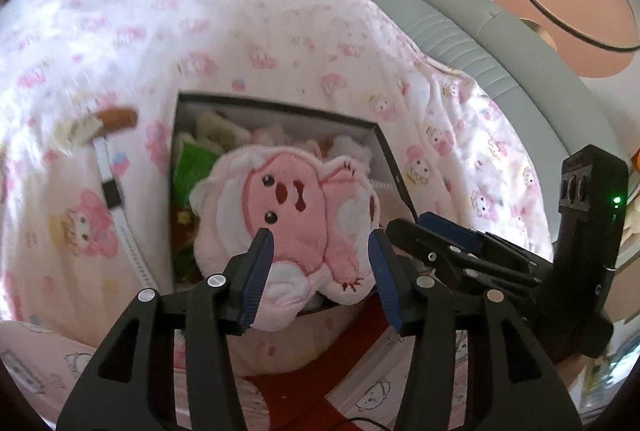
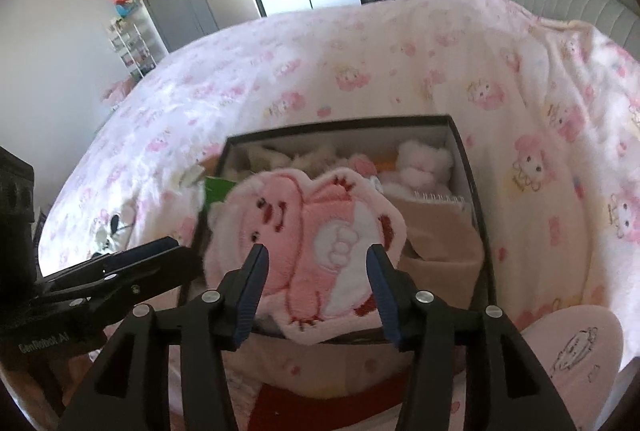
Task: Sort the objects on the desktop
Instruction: 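Lower the pink plush toy into the box and open the right gripper, then move the left gripper to the comb and grasp its white bristles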
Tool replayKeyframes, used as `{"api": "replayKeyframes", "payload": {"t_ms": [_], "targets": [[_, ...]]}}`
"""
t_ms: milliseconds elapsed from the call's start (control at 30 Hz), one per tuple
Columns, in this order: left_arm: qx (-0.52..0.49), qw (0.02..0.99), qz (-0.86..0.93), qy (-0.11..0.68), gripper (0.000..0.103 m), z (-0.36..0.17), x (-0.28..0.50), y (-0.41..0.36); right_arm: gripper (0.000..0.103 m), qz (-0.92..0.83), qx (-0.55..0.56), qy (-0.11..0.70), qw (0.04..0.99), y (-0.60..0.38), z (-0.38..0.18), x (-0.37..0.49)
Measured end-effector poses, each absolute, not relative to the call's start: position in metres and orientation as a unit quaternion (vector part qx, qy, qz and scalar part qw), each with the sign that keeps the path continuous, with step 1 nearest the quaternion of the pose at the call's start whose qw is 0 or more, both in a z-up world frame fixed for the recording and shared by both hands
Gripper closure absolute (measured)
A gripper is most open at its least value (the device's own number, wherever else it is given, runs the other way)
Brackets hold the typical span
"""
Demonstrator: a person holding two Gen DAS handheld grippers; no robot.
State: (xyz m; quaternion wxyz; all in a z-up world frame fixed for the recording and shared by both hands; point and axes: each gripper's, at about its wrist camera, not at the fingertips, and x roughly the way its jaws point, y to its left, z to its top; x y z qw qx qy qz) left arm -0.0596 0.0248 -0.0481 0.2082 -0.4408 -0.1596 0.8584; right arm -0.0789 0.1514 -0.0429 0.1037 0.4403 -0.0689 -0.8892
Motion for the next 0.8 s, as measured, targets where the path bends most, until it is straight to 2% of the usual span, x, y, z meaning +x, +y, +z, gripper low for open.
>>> {"api": "replayKeyframes", "payload": {"t_ms": [67,500,800], "targets": [[-0.437,0.202,0.865,-0.141,0.047,-0.041,-0.053,0.027,0.055,-0.891,0.435,-0.072,0.108,0.149,-0.038,-0.073],[-0.428,0.182,0.877,-0.120,0.047,-0.032,-0.032,0.018,0.053,-0.894,0.427,-0.076,0.115,0.129,-0.032,-0.056],[-0.432,0.137,0.879,-0.150,0.047,-0.037,-0.026,-0.037,0.053,-0.880,0.435,-0.073,0.176,0.078,-0.040,-0.074]]}}
